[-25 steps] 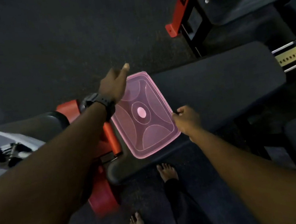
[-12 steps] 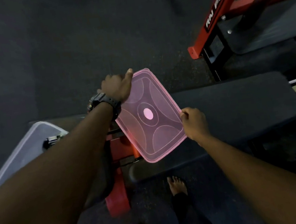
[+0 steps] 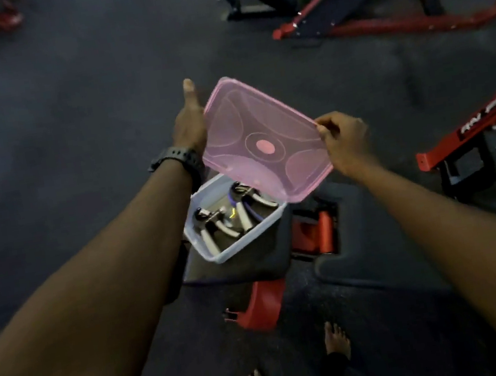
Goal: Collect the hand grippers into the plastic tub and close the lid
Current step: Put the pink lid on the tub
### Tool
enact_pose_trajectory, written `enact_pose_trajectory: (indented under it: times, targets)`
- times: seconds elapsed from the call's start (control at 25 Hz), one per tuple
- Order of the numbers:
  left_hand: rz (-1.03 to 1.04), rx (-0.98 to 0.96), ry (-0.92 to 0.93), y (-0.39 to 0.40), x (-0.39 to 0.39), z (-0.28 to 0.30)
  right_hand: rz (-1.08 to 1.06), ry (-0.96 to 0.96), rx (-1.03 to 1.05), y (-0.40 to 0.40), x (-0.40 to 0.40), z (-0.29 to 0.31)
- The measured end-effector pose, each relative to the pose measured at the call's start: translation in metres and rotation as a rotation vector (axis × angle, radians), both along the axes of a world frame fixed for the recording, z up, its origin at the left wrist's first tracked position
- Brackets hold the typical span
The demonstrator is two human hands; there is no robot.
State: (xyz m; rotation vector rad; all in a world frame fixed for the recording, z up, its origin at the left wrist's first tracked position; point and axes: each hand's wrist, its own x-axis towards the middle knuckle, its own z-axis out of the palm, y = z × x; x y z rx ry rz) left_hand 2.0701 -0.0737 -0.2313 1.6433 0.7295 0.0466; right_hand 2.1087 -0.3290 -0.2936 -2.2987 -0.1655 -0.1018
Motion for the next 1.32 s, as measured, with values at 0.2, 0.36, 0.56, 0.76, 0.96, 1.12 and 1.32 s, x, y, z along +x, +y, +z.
enact_pose_trajectory:
  times: [0.2, 0.36, 0.56, 0.76, 0.96, 1.12, 1.32]
  targets:
    - [0.335, -0.411, -0.055, 0.102, -0.080, -0.031, 0.399, -0.221, -0.182, 0.085, -0.041, 0.040]
    - [0.428, -0.695, -0.056, 0.118, -0.115, -0.070, 0.420, -0.039, -0.152, 0.096, -0.062, 0.035]
    - [0.506, -0.758, -0.215, 0.079, -0.146, -0.097, 0.022, 0.564, 0.055, 0.089, -0.037, -0.017]
    - [0.559, -0.798, -0.312, 0.043, -0.142, -0.141, 0.095, 0.629, 0.049, 0.086, -0.012, -0.068]
    - [0.602, -0.167, -0.032, 0.015, -0.116, -0.183, 0.222, 0.494, -0.123, 0.099, 0.010, -0.101]
    - [0.545, 0.069, 0.082, 0.010, -0.103, -0.214, 0.293, 0.538, -0.269, 0.106, 0.012, -0.134]
    - [0.422, 0.262, 0.288, 0.034, -0.097, -0.233, 0.293, 0.512, -0.330, 0.105, 0.016, -0.156]
